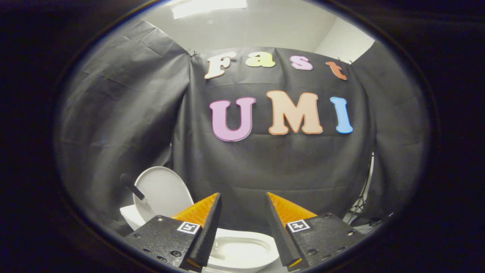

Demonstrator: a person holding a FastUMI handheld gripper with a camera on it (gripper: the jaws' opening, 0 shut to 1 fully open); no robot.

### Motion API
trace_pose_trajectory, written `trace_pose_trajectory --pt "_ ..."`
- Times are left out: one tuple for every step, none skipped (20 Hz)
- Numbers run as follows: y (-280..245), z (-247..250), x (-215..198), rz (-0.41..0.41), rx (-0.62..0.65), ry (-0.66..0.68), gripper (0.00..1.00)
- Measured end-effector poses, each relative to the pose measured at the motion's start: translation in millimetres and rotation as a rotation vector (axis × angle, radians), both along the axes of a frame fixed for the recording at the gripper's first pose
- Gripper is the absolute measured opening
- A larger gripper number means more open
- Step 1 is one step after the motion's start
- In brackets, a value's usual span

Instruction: Open the toilet lid.

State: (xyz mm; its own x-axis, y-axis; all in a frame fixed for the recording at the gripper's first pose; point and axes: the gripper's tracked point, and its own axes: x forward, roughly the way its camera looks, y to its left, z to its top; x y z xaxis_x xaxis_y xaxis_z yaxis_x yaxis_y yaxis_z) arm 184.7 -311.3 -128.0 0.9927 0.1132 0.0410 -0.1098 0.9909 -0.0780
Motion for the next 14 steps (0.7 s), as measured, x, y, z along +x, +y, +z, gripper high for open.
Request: trace_pose_trajectory --pt "-14.8 -4.1 -5.0 -0.016 0.005 -0.006 0.69" --pt "-28.4 -10.0 -10.1 -0.030 0.009 -0.014 0.69" --pt "-41.4 -17.8 -15.3 -0.039 0.008 -0.019 0.69" --pt "-55.0 -26.9 -22.4 -0.050 0.000 -0.017 0.70" --pt "-69.2 -36.7 -29.8 -0.068 -0.014 -0.011 0.73" --pt "-83.0 -44.4 -38.1 -0.081 -0.030 -0.013 0.76" --pt "-94.0 -49.0 -47.5 -0.088 -0.040 -0.022 0.78" --pt "-103.1 -52.9 -57.6 -0.088 -0.046 -0.040 0.81" --pt "-112.7 -53.8 -67.6 -0.091 -0.045 -0.063 0.83" --pt "-121.6 -56.8 -77.8 -0.091 -0.046 -0.084 0.87" --pt "-130.1 -59.9 -86.5 -0.103 -0.054 -0.092 0.91" --pt "-142.3 -68.4 -91.6 -0.129 -0.069 -0.090 0.95" --pt "-152.2 -75.3 -95.9 -0.150 -0.083 -0.076 0.95" --pt "-159.8 -83.1 -101.3 -0.166 -0.088 -0.059 0.95"
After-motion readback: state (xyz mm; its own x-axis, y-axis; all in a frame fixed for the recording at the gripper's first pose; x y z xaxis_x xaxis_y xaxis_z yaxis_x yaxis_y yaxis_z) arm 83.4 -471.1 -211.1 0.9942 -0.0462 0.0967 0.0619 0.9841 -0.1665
